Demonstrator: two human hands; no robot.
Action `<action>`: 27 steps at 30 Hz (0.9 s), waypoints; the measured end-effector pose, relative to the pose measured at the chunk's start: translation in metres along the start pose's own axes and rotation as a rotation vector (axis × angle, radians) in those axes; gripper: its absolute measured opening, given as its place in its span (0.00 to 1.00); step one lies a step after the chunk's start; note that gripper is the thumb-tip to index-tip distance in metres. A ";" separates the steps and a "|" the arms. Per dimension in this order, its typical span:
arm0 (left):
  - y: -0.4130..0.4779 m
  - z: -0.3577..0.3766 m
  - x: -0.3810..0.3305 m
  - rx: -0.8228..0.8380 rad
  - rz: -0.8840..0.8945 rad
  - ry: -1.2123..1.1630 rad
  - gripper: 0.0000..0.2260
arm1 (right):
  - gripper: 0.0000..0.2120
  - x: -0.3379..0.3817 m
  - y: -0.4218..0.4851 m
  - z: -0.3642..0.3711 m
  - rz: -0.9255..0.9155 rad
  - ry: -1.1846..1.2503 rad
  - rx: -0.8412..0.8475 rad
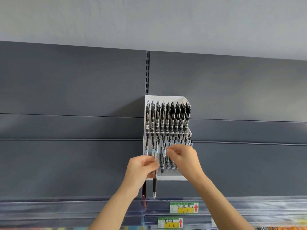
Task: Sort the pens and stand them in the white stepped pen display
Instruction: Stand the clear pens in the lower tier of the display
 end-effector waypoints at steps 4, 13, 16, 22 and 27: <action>0.001 0.006 -0.005 -0.020 0.050 0.116 0.06 | 0.08 0.008 0.000 0.006 -0.014 0.007 0.027; 0.003 0.023 0.000 0.090 0.095 0.302 0.07 | 0.11 -0.004 -0.001 0.001 0.061 0.101 0.044; 0.006 0.024 0.001 0.064 0.125 0.342 0.05 | 0.13 -0.012 -0.003 0.007 0.078 0.027 0.120; 0.009 0.007 0.016 -0.017 0.208 0.926 0.14 | 0.14 -0.020 0.007 -0.045 0.092 -0.172 -0.172; 0.012 0.010 0.036 0.053 0.227 1.213 0.16 | 0.18 -0.009 0.013 -0.043 0.009 -0.177 -0.206</action>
Point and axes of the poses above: each hand's wrist, its own y-axis towards the middle knuckle, its own z-axis out of the palm, x = y × z, the point moved 7 cm from there along y, towards the middle knuckle, and after that the axes turned 6 degrees about x, right-handed, at the moved point
